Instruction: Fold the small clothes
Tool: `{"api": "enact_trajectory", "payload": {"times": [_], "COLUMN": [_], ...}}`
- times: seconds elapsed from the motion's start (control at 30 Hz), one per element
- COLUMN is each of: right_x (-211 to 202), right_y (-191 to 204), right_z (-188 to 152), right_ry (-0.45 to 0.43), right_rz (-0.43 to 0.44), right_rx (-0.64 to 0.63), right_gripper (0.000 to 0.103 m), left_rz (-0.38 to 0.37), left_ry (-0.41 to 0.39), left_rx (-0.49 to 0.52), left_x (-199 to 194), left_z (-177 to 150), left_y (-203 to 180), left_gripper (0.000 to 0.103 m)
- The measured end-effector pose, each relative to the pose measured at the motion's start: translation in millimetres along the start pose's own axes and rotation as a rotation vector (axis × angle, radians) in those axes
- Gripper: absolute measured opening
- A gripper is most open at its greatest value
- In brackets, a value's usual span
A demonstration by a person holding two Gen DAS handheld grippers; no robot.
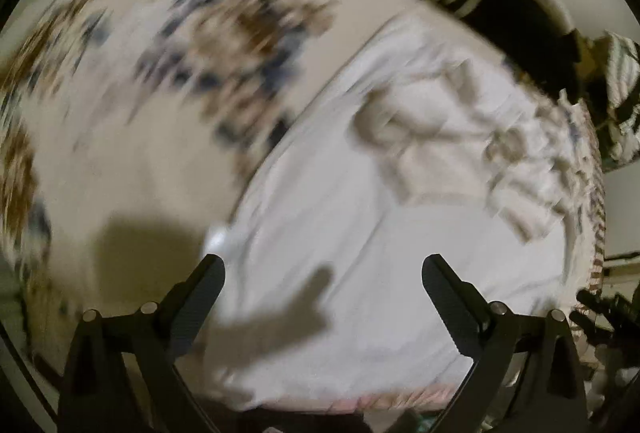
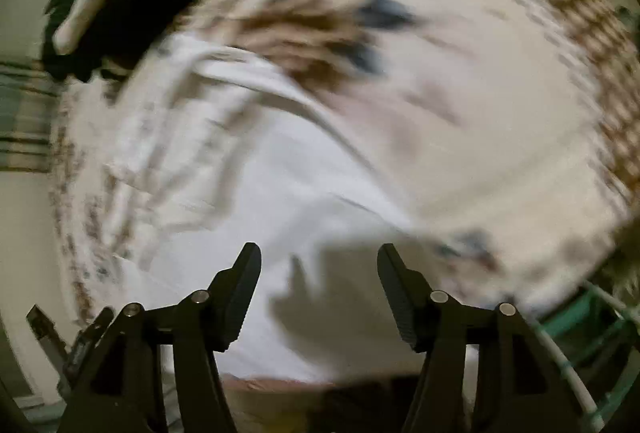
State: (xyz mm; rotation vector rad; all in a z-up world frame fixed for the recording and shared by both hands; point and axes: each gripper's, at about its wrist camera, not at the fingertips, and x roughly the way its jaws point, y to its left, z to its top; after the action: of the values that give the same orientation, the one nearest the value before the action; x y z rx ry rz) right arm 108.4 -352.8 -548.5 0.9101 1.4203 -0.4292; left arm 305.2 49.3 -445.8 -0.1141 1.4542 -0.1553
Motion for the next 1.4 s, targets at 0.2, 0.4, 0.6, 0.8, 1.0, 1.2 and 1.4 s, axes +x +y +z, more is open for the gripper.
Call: {"api": "enact_trajectory", "payload": {"times": [0.2,0.4,0.6,0.8,1.0,1.2,1.4], "right_x": [17,47,45,22,-35,-77,-70], "right_y": [-85,-102,-88,-60,-38,-10,54], "right_z": [-35,-47,-56,-60,-33,36,147], "right_ry": [0.078,0.098,0.072,0.068,0.019,-0.063,-0.166], "right_rz": [-0.064,0.016,0.028,0.132,0.258,0.333,0.29], "right_rx": [0.097,0.159,0.125,0.101,0.082,0.034,-0.023], "right_gripper": [0.064,0.064,0.01,0.006,0.006,0.006,0.006], "left_rz": [0.079,0.047,0.022,-0.09,-0.251,-0.35,-0.375], "left_ry": [0.083,0.095,0.067,0.04,-0.016,-0.106,-0.174], "left_rx": [-0.089,-0.163,-0.093,-0.144,-0.342,-0.451,-0.399], "left_x": [33,58,41,1,-39,-59,-35], "left_z": [-47,-58,-67,-61,-27,43,149], "left_y": [47,62,44,33,53,64,43], "left_gripper": [0.101,0.101,0.013,0.003,0.003,0.003,0.003]}}
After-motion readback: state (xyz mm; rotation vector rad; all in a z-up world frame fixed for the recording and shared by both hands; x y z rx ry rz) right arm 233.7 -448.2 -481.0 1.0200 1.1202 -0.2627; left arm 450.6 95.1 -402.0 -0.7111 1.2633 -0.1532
